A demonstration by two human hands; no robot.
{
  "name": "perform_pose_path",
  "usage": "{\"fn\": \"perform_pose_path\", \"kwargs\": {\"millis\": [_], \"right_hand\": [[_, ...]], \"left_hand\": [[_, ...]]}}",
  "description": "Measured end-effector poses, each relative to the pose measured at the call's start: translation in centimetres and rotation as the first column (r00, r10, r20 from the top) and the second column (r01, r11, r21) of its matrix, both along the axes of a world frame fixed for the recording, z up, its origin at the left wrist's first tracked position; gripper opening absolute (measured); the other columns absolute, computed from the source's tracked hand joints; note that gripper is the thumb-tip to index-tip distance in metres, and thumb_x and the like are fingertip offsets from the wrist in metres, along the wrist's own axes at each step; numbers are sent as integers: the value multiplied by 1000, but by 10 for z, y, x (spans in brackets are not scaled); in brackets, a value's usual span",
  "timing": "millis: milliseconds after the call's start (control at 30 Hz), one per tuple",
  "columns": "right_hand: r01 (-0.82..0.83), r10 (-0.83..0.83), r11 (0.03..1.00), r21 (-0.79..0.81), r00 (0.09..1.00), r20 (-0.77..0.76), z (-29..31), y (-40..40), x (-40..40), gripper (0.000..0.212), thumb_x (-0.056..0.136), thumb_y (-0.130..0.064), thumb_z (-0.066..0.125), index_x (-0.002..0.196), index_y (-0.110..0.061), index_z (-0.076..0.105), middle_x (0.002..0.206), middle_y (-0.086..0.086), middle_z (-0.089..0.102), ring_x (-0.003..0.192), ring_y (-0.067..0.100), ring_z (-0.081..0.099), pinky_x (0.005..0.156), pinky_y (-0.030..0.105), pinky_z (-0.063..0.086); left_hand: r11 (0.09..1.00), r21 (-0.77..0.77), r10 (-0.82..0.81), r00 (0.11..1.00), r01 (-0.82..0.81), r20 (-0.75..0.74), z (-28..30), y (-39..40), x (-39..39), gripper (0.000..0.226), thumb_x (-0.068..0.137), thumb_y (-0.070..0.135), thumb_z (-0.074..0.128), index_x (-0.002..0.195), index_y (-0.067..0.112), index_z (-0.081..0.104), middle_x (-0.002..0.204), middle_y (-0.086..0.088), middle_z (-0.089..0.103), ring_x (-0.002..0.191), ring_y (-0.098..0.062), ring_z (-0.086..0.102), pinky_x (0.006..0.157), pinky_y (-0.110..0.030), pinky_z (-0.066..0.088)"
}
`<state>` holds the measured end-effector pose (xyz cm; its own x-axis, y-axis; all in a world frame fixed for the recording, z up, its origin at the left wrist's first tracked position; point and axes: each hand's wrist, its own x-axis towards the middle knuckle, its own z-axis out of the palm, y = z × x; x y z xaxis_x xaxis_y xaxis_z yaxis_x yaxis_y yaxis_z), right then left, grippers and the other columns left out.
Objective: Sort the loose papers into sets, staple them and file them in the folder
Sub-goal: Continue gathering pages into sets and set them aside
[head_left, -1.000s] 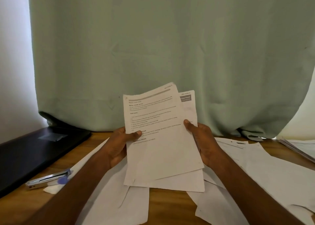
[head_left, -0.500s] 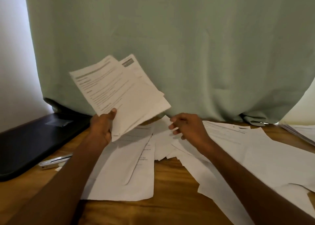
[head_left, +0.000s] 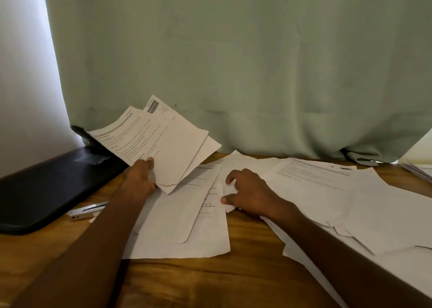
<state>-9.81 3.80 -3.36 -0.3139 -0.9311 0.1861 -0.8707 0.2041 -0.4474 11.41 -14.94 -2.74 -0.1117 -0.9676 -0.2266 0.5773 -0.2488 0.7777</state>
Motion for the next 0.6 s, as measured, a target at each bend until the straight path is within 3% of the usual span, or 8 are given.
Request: {"fn": "perform_pose_path", "kwargs": {"millis": [100, 167, 233, 300, 467, 533, 600], "right_hand": [[36, -35, 999, -23, 999, 34, 0, 0, -3, 54, 83, -58, 76, 124, -27, 62, 133, 0, 59, 101, 9, 49, 86, 25, 42], [46, -46, 999, 2, 998, 44, 0, 1, 1, 74, 76, -78, 67, 129, -28, 59, 137, -2, 54, 105, 9, 47, 86, 27, 39], [51, -50, 996, 73, 999, -21, -1, 1, 6, 85, 70, -83, 67, 134, -28, 56, 141, 0, 48, 115, 15, 51, 85, 28, 38], [60, -57, 994, 88, 998, -31, 0, 0, 8, 77, 76, -71, 74, 134, -24, 56, 141, 3, 49, 121, 19, 52, 88, 28, 41], [169, -169, 985, 19, 986, 5, 5, 1, -1, 40, 92, -27, 74, 128, -14, 62, 134, 4, 62, 121, 22, 58, 96, 29, 45], [198, -198, 980, -8, 980, 13, 4, 2, -1, 39, 95, -37, 70, 126, -13, 63, 131, 5, 63, 119, 21, 59, 94, 30, 46], [203, -203, 979, 3, 979, 14, 2, 3, 2, 64, 88, -63, 67, 130, -15, 58, 133, 5, 60, 122, 22, 56, 89, 29, 43]], "left_hand": [[1000, -14, 12, 1000, -12, 7, 4, -2, 3, 32, 98, -3, 61, 126, 11, 67, 130, -7, 69, 120, -27, 65, 103, -51, 53], [999, -27, 33, 999, -32, 32, 7, -1, 5, 38, 97, -2, 64, 132, 13, 65, 129, -7, 69, 118, -28, 65, 99, -52, 54], [997, -46, 65, 995, -61, 71, 7, -2, 4, 40, 95, 0, 67, 133, 13, 64, 127, -7, 68, 115, -27, 65, 92, -47, 56], [993, -72, 97, 991, -91, 91, 5, -2, 3, 35, 95, -2, 67, 127, 11, 65, 126, -7, 68, 112, -26, 65, 87, -40, 55], [986, -109, 136, 987, -126, 83, 6, -3, 7, 33, 95, -1, 67, 125, 12, 64, 129, -8, 67, 117, -27, 64, 99, -43, 54], [985, -145, 103, 991, -90, 87, 8, -4, 8, 36, 96, 1, 68, 131, 10, 64, 129, -9, 67, 118, -28, 64, 103, -47, 53], [983, -175, 76, 992, -56, 106, 8, -4, 4, 34, 97, 1, 67, 129, 10, 65, 129, -10, 68, 119, -30, 65, 106, -51, 52]]}}
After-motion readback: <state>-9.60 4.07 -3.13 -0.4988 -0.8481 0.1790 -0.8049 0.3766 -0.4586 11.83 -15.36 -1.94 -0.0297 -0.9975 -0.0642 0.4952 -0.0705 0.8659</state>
